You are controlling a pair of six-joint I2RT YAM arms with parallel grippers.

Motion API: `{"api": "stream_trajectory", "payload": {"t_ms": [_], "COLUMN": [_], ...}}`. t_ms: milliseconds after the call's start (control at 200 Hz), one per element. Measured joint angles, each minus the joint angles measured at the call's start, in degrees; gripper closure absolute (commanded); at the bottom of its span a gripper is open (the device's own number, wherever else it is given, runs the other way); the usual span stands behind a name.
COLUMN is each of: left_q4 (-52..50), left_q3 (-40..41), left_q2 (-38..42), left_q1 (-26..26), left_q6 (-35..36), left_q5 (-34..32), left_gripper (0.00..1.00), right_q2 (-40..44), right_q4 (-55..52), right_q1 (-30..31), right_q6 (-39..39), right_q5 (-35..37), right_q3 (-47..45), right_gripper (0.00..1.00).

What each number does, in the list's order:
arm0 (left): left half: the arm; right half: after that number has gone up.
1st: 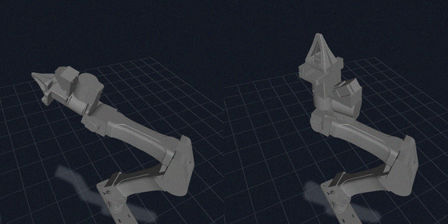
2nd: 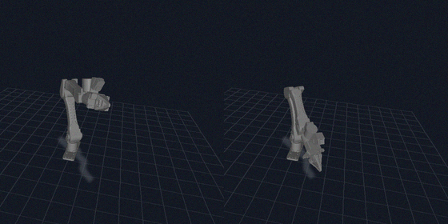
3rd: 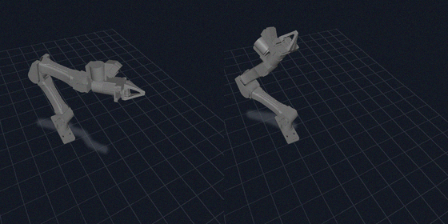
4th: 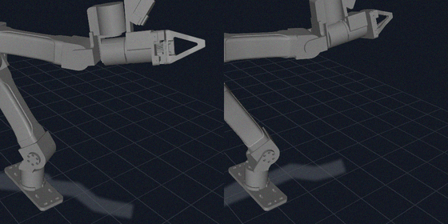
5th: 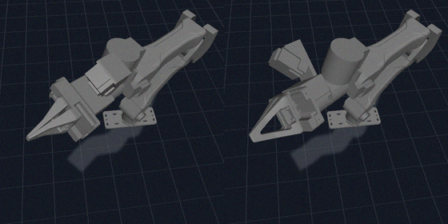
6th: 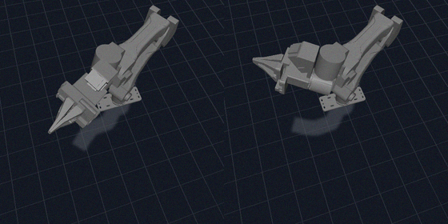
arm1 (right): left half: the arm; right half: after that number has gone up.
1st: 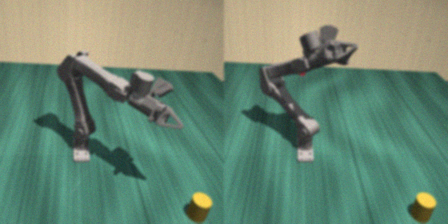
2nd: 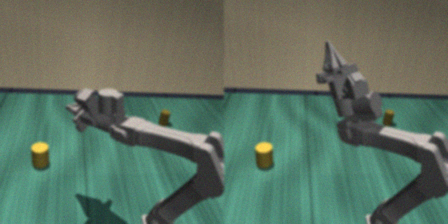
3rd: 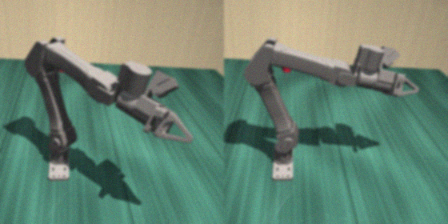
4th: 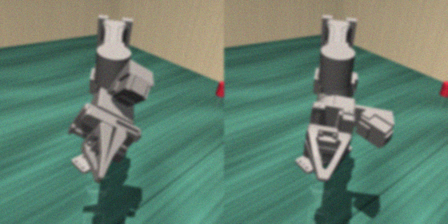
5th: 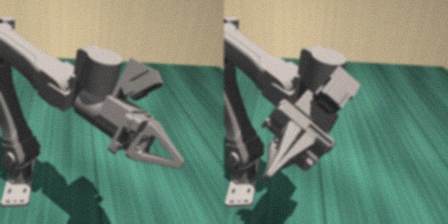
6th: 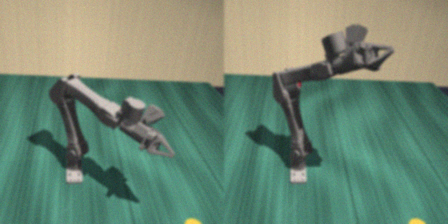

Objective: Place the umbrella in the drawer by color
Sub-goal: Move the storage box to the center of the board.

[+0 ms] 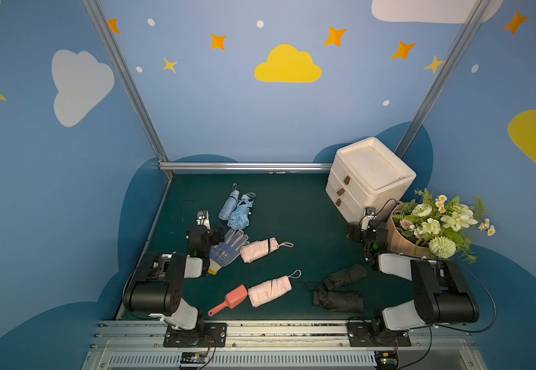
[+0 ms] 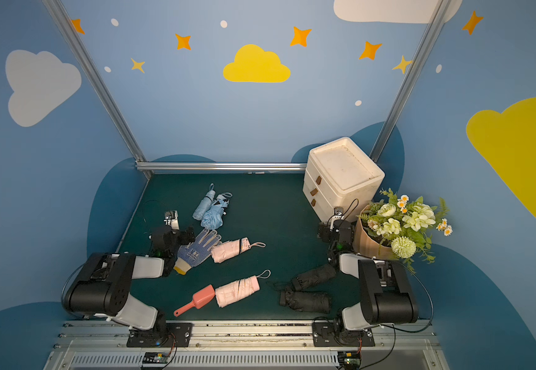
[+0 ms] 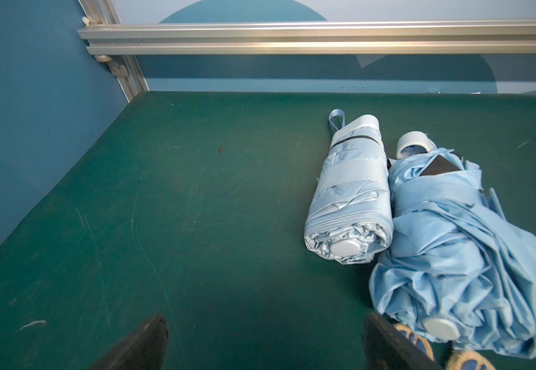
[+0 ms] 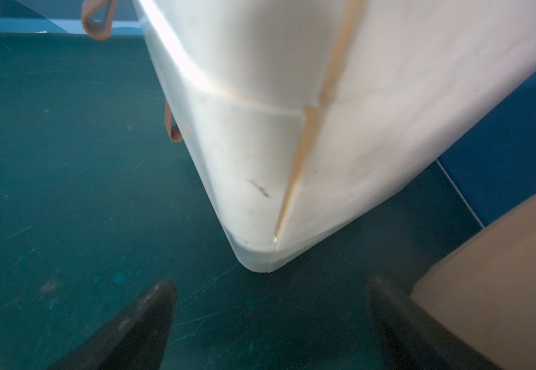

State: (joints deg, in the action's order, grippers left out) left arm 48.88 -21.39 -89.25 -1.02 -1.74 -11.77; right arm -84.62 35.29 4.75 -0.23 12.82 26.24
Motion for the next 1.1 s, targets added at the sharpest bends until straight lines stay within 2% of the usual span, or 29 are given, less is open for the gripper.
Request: {"api": "stream_trajectory", "payload": {"t_ms": [611, 836, 1096], "left_q4": [-0.44, -6.73, -10.32], "left_q3": [-0.04, -1.44, -1.4], "left_q2": [0.42, 7.93, 14.4], "left_q1": [0.0, -0.26, -1.77], "left_q6": [0.02, 0.87, 1.88], "left_q5": [0.28, 1.9, 2.05], "left_gripper": [0.0, 0.0, 0.0], "right_q2": [0.24, 2.14, 8.83], "right_q4": [-0.04, -1.31, -10.58], "right_q1": [1.62, 1.99, 7.89], "right_q6": [0.02, 0.5, 0.94], "right_q5": [3.3, 3.04, 7.76], "right_q3": [0.0, 0.02, 4.37], "right_gripper": [0.02, 0.02, 0.02]}}
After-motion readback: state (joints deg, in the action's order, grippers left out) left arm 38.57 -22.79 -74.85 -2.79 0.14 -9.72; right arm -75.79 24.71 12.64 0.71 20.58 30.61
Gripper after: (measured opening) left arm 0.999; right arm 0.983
